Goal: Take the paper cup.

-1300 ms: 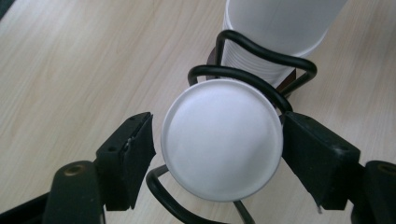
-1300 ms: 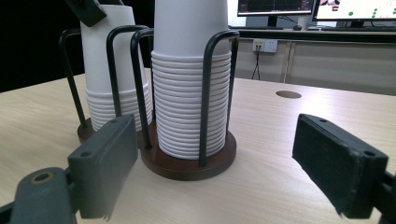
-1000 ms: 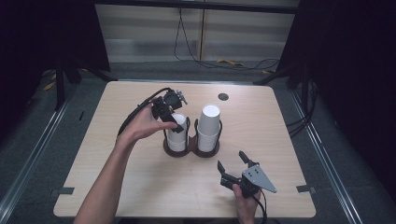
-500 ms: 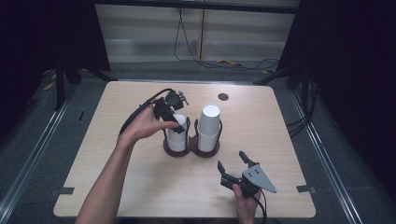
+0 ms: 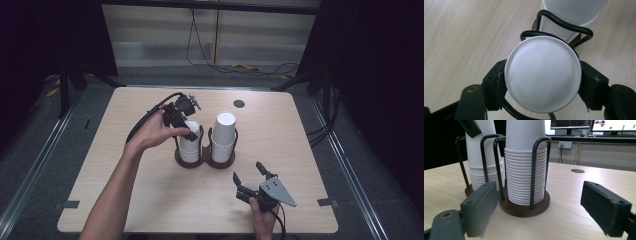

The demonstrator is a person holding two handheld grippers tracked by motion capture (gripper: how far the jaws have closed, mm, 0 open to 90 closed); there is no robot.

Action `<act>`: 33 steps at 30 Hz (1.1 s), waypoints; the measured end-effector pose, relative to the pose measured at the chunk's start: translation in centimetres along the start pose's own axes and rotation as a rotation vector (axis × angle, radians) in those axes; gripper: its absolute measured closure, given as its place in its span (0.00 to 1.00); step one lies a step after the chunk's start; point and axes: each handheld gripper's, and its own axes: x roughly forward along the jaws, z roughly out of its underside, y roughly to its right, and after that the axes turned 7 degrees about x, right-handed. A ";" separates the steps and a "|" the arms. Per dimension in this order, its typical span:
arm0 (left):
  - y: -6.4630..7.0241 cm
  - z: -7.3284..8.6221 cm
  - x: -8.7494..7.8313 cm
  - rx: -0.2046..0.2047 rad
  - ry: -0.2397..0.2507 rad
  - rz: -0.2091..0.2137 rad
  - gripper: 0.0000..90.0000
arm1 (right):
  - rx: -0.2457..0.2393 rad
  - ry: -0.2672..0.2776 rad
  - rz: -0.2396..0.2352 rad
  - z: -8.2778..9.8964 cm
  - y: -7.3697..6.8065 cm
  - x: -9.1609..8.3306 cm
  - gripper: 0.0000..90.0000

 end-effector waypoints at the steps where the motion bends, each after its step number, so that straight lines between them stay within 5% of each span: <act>1: 0.0 0.0 -0.1 0.003 0.009 -0.003 0.36 | 0.002 0.001 -0.002 0.0 0.0 0.0 0.15; 15: -0.1 0.3 -1.6 0.004 0.039 0.004 0.36 | 0.004 -0.007 -0.001 0.0 0.0 0.0 0.15; 33: 0.4 0.7 -4.5 0.022 0.135 -0.030 0.37 | 0.002 -0.012 -0.003 0.0 0.0 0.0 0.15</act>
